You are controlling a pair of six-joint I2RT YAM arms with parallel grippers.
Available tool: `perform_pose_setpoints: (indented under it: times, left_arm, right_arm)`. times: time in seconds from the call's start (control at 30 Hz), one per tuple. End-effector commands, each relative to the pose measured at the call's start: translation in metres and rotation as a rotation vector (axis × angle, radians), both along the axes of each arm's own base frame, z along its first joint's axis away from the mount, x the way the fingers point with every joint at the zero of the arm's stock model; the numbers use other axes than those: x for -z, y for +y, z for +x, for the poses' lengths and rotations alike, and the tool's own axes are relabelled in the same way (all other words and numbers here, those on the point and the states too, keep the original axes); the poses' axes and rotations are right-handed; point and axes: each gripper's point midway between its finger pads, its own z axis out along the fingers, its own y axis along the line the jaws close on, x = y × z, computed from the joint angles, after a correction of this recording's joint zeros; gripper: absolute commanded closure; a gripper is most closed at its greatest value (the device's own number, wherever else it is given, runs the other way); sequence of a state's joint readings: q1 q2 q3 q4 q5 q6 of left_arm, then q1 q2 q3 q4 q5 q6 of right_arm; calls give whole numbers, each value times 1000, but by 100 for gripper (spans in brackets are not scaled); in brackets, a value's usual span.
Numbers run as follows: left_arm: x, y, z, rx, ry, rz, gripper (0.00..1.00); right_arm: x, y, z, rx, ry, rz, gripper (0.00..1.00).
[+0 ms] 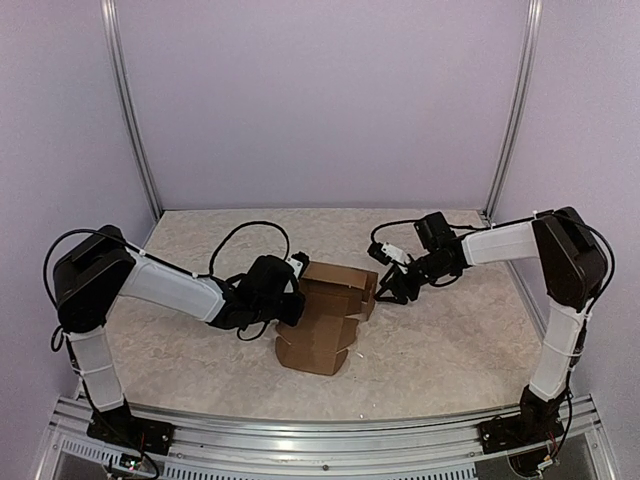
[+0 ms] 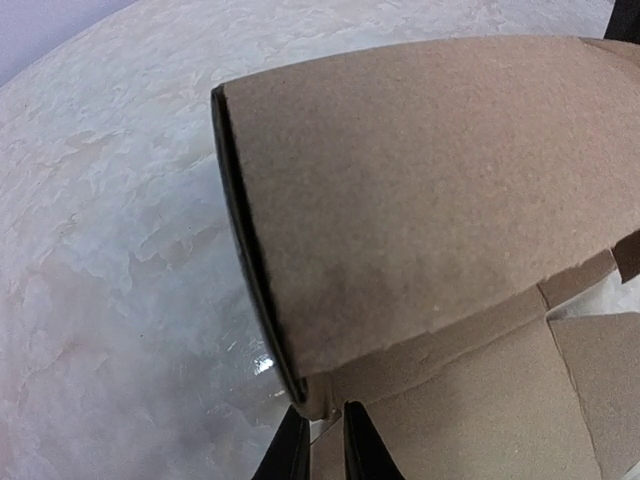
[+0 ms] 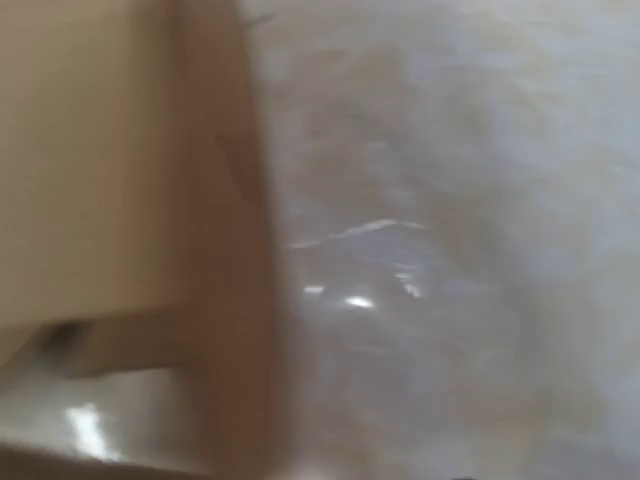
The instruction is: Fold the paper box
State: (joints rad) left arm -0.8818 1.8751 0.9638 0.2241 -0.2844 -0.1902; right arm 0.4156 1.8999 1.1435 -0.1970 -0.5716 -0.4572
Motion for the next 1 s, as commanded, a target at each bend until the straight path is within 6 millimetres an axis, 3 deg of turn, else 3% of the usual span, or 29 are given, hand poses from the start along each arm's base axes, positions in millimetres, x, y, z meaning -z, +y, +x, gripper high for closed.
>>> perform_pose_setpoints:
  times: [0.0, 0.23, 0.67, 0.83, 0.97]
  left_arm:
    - [-3, -11, 2, 24, 16, -50, 89]
    - [2, -17, -3, 56, 33, -71, 90]
    - [5, -23, -2, 79, 31, -74, 90]
    - [4, -22, -1, 91, 32, -64, 90]
    - [2, -21, 1, 92, 29, -58, 90]
  right_arm:
    - [8, 6, -19, -38, 41, -27, 45]
    - [9, 11, -23, -50, 36, -42, 36]
    - [-2, 17, -1, -18, -52, -31, 42]
    - [6, 8, -10, -129, -112, -123, 37]
    - [11, -2, -2, -143, -143, -179, 37]
